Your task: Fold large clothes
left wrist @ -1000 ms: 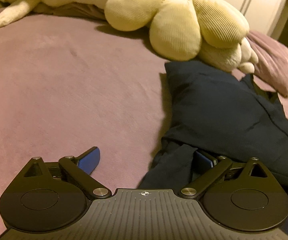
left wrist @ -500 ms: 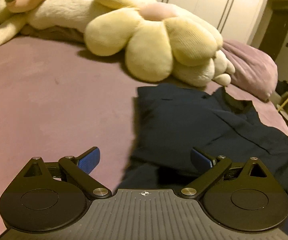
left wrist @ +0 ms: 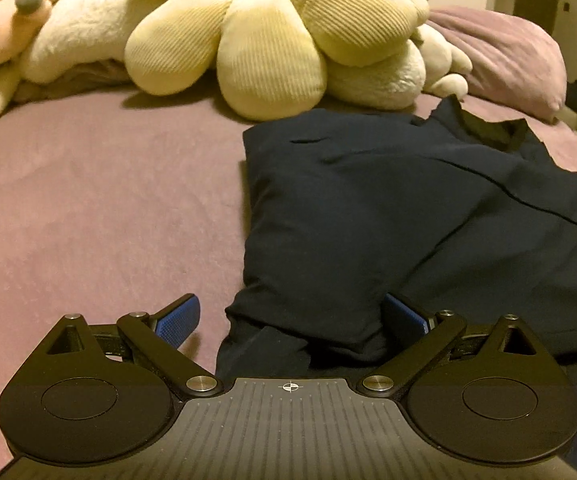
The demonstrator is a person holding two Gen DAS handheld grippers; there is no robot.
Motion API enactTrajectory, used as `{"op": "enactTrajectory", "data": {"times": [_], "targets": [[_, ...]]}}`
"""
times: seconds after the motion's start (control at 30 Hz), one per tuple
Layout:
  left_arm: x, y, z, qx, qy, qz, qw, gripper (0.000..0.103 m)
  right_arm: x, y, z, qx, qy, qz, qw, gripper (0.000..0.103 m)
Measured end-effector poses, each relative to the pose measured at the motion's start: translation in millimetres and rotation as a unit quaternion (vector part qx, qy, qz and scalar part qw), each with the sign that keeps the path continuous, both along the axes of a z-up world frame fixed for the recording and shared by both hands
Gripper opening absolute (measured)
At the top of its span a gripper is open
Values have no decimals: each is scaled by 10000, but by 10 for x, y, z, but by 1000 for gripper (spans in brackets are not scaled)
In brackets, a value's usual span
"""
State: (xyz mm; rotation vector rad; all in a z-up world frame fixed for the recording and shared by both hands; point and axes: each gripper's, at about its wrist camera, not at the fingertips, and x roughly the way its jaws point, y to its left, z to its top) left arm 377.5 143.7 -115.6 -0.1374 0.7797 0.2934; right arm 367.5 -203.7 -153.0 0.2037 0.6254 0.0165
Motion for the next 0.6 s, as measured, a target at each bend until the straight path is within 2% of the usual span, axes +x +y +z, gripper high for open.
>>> {"op": "enactTrajectory", "data": {"times": [0.17,0.4,0.5,0.6], "targets": [[44,19,-44,-26,99,-4,9999,103,-20,96,-20,-419,-72,89,9991,12],[118,-13,-23,162,375,-124,9991,103,126,197,-72,-899,-145,225,9956,12],[143,49,23,-31,599,-99,9982,103,169,187,-27,-882,-39,226,9958,12],[61,121,102,-188,673,2,9976,103,118,78,34,-582,-1,280,9979,14]]}}
